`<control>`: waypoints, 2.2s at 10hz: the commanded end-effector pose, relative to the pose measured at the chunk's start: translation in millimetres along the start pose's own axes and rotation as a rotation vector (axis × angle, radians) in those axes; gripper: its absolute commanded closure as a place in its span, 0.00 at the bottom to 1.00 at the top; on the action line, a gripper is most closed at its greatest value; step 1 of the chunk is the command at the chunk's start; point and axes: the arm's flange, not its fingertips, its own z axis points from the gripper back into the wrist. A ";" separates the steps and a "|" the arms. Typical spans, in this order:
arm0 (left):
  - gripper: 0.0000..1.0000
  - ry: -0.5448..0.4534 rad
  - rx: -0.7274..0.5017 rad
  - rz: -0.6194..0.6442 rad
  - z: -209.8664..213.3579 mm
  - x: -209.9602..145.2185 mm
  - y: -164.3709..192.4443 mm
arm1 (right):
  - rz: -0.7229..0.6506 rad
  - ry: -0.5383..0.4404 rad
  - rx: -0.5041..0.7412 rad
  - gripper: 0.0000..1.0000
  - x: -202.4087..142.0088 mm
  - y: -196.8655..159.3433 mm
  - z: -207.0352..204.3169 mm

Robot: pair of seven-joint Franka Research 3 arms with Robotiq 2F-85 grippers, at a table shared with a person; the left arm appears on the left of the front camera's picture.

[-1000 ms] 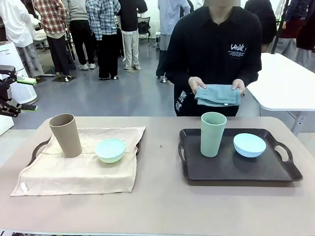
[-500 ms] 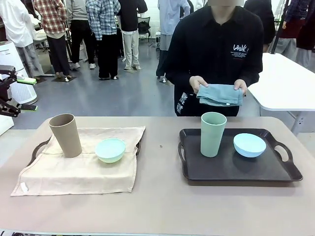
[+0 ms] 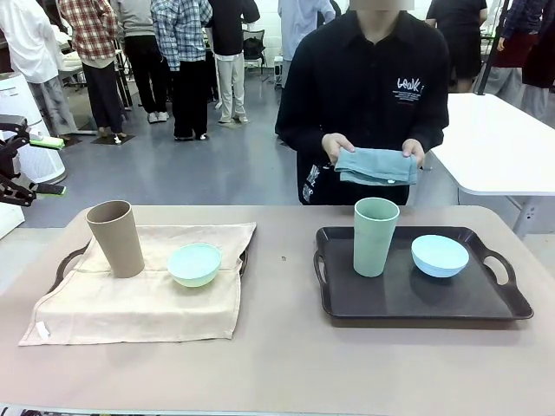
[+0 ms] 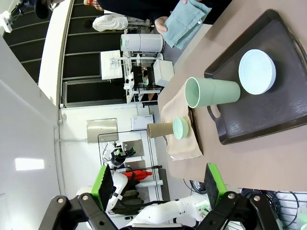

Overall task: Set up a tray with a mat and arrange the tableware.
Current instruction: Pick up the Picnic Bowl and Reusable plastic cup from the Handle tray in front of the human's position and hold them in the air.

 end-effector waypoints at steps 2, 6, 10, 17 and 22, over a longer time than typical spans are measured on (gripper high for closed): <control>0.00 0.003 0.000 -0.003 1.3 -1.6 1.0 | -0.015 0.002 0.002 0.00 -3.1 0.7 -0.1; 0.00 0.003 0.000 -0.003 1.3 -1.6 1.0 | -0.015 0.002 0.002 0.00 -3.1 0.7 -0.1; 0.00 -0.176 0.359 -0.507 -35.5 4.6 -80.1 | 0.090 -0.089 -0.300 0.00 -1.5 21.1 -5.6; 0.00 0.079 0.650 -1.020 -145.3 -0.1 -157.9 | 0.034 0.037 -0.555 0.00 18.7 21.0 -37.1; 0.00 0.252 0.651 -1.205 -213.0 26.4 -165.9 | 0.136 -0.056 -0.783 0.00 28.3 25.7 -92.3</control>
